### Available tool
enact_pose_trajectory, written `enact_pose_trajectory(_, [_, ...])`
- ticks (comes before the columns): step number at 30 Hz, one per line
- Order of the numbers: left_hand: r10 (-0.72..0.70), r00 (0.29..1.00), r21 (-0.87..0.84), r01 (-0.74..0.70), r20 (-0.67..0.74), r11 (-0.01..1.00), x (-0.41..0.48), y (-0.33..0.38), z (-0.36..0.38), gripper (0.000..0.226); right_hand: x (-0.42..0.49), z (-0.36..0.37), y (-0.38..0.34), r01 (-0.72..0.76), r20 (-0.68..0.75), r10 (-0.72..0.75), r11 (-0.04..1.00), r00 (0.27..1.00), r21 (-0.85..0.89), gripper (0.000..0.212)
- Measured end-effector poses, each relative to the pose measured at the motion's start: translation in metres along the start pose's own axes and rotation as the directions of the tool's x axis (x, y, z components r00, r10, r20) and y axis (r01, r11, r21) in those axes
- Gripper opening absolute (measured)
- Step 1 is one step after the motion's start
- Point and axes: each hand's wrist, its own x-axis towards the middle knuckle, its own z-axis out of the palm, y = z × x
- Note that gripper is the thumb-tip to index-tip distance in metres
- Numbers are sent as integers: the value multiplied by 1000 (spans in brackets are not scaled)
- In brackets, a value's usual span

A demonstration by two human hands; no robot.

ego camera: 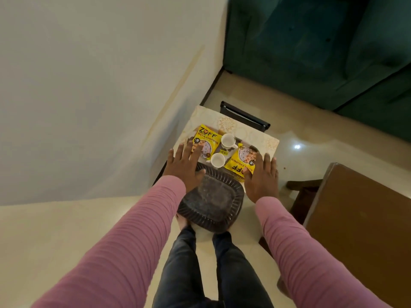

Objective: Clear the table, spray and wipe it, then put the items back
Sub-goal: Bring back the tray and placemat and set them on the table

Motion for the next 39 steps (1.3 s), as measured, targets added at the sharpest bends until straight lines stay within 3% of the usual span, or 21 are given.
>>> enact_pose_trajectory(9, [279, 960, 173, -281, 35, 944, 139, -45, 69, 68, 113, 75, 27, -223, -34, 230, 963, 972, 155, 64])
enact_pose_trajectory(12, [314, 948, 189, -320, 60, 928, 175, -57, 93, 68, 144, 111, 40, -287, -16, 296, 936, 955, 204, 64])
enact_pose_trajectory(16, [208, 976, 65, -212, 63, 975, 208, -63, 125, 67, 169, 152, 60, -400, 70, 396, 875, 915, 273, 66])
enact_pose_trajectory(18, [90, 994, -121, -83, 57, 989, 220, -64, 137, 65, 176, 164, 70, -478, 122, 463, 828, 878, 295, 61])
enact_pose_trajectory(21, [-136, 978, -393, 188, 156, 900, 234, -69, 151, 58, 179, 174, 77, -566, 190, 535, 751, 823, 340, 53])
enact_pose_trajectory(25, [-280, 919, -524, 389, 278, 758, 243, -74, 161, 39, 184, 179, 82, -593, 186, 569, 711, 801, 378, 44])
enact_pose_trajectory(33, [-421, 830, -653, 550, 364, 520, 259, -82, 154, 32, 187, 172, 84, -607, 198, 602, 613, 773, 505, 39])
enact_pose_trajectory(39, [-430, 834, -700, 535, 346, 473, 248, -75, 130, 26, 184, 147, 81, -558, 137, 595, 613, 792, 559, 53])
